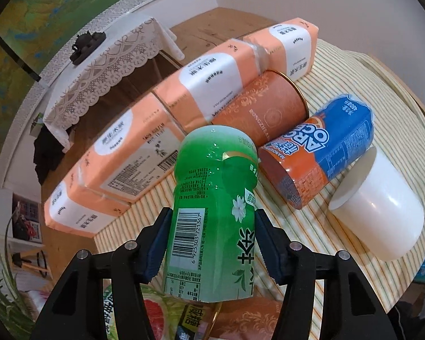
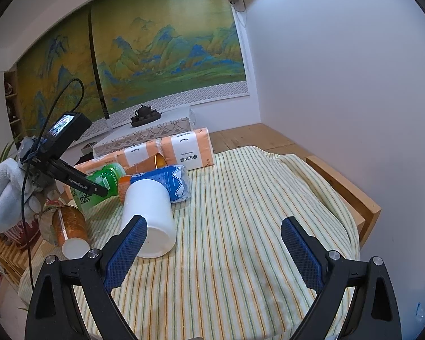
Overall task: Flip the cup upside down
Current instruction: 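Lift the green cup with the left gripper toward the right gripper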
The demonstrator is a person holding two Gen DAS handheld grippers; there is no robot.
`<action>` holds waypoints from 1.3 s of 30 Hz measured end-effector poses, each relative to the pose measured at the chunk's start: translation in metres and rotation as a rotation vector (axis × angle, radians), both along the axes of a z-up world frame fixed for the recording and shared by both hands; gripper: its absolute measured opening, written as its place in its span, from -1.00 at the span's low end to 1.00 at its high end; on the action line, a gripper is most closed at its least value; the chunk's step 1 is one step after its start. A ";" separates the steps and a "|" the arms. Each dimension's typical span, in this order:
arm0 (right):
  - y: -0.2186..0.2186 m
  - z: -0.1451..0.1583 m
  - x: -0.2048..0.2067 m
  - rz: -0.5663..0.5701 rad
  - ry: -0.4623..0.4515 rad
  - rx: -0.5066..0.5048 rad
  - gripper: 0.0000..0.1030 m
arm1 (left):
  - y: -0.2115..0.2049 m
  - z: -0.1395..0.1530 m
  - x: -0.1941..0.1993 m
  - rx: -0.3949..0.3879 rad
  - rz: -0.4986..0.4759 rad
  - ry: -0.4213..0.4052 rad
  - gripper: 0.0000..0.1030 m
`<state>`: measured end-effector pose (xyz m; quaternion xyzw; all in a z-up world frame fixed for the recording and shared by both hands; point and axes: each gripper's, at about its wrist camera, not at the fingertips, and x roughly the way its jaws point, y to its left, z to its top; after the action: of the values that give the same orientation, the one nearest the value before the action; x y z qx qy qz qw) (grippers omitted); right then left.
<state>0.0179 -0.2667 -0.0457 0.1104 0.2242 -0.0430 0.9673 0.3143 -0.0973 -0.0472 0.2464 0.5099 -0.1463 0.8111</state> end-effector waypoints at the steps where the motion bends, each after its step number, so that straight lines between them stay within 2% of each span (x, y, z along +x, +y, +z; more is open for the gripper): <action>1: 0.001 0.000 0.000 0.000 -0.002 -0.003 0.82 | 0.000 0.004 -0.001 -0.003 -0.003 -0.007 0.19; 10: 0.002 0.002 -0.001 0.001 -0.008 0.003 0.82 | 0.007 0.043 -0.025 -0.025 -0.023 -0.072 0.19; 15: 0.002 0.002 -0.004 0.005 -0.013 0.010 0.82 | 0.010 0.070 -0.069 -0.071 -0.074 -0.109 0.19; 18: 0.003 0.003 -0.008 0.009 -0.013 0.015 0.82 | 0.007 0.073 -0.106 -0.085 -0.119 -0.116 0.19; 23: 0.005 0.001 -0.015 0.016 -0.009 0.026 0.82 | -0.008 0.056 -0.163 -0.093 -0.185 -0.090 0.19; 28: 0.006 -0.001 -0.022 0.021 0.002 0.031 0.82 | -0.019 0.031 -0.195 -0.120 -0.224 -0.040 0.19; 33: 0.007 -0.006 -0.028 0.030 0.018 0.025 0.82 | -0.027 0.009 -0.211 -0.147 -0.245 -0.006 0.19; 39: 0.013 -0.009 -0.032 0.038 0.031 0.002 0.82 | -0.033 -0.015 -0.218 -0.140 -0.260 0.010 0.20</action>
<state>-0.0143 -0.2538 -0.0545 0.1064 0.2411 -0.0260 0.9643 0.0961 -0.1306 -0.0619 0.2526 0.4661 -0.2866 0.7980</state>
